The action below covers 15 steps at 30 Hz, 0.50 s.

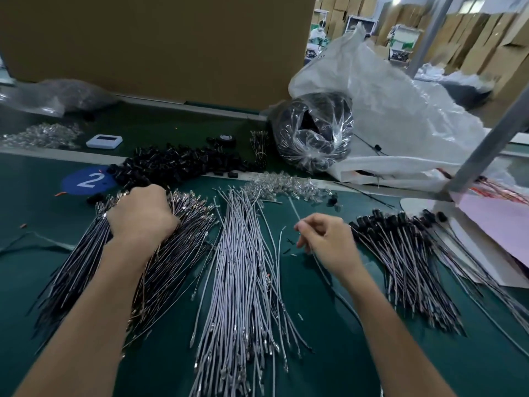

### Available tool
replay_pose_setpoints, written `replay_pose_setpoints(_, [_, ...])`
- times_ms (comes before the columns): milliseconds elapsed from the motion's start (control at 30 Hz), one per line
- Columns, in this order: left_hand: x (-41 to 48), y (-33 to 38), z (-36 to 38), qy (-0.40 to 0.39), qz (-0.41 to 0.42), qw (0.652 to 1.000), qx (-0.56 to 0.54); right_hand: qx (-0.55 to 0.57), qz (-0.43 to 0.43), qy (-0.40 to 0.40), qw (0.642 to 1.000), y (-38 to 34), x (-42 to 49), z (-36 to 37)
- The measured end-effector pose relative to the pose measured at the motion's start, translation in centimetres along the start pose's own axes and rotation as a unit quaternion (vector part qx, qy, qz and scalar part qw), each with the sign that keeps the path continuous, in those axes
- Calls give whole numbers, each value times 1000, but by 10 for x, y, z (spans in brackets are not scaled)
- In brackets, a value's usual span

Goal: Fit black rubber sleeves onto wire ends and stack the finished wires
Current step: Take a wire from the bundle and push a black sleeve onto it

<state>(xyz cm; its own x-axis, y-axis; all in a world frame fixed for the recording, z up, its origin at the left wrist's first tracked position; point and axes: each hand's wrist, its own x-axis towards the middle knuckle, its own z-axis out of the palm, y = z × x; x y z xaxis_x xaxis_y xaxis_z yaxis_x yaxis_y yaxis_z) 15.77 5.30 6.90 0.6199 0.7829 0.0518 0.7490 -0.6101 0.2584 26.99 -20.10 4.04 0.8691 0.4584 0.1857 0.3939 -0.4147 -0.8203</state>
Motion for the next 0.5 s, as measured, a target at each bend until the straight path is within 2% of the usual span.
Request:
replay_pose_setpoints(200, [-5,-3,1,54,-9,996,-74,4,-47,75,996,4,0,6])
replay_pose_setpoints(367, [-5,-4,5,106,16,993,-40,7,-61,101,993,7,-1,4])
replay_pose_setpoints(500, [-5,-4,9,96,118,987,-52,-11,-69,104,992,10,-2,5])
